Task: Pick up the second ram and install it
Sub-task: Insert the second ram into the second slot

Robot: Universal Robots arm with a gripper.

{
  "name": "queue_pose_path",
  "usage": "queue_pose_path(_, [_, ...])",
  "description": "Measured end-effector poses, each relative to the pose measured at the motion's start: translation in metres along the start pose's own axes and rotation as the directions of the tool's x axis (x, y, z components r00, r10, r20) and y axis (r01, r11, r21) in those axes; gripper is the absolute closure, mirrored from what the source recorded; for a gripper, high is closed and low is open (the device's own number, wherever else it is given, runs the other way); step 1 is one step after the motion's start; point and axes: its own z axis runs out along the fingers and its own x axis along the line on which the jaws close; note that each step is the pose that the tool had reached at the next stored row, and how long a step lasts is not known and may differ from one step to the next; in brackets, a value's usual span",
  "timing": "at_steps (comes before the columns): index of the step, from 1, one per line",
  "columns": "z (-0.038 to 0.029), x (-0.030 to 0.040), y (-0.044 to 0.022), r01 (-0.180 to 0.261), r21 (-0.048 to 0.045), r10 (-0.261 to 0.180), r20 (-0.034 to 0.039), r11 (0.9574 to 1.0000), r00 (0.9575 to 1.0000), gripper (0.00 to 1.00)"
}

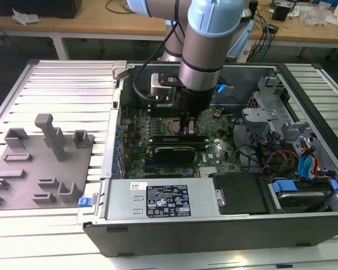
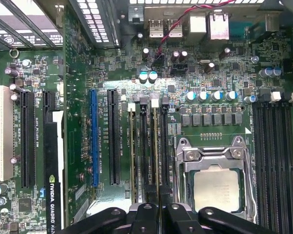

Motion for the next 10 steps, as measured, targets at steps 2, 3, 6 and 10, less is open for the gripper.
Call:
queue_pose_path(2, [0.0004, -0.0001, -0.0001, 0.0, 0.0005, 0.0, 0.0008, 1.0, 1.0, 0.87])
queue_pose_path(3, [0.0006, -0.0002, -0.0002, 0.0, 0.001, 0.0, 0.0011, 1.0, 1.0, 0.86])
queue_pose_path(6, [0.0005, -0.0001, -0.0001, 0.0, 0.0001, 0.0, 0.0005, 1.0, 1.0, 0.8])
queue_pose_path(10, [-0.0139, -0.0014, 0.0009, -0.001, 0.0003, 0.001, -0.003, 1.0, 1.0, 0.73])
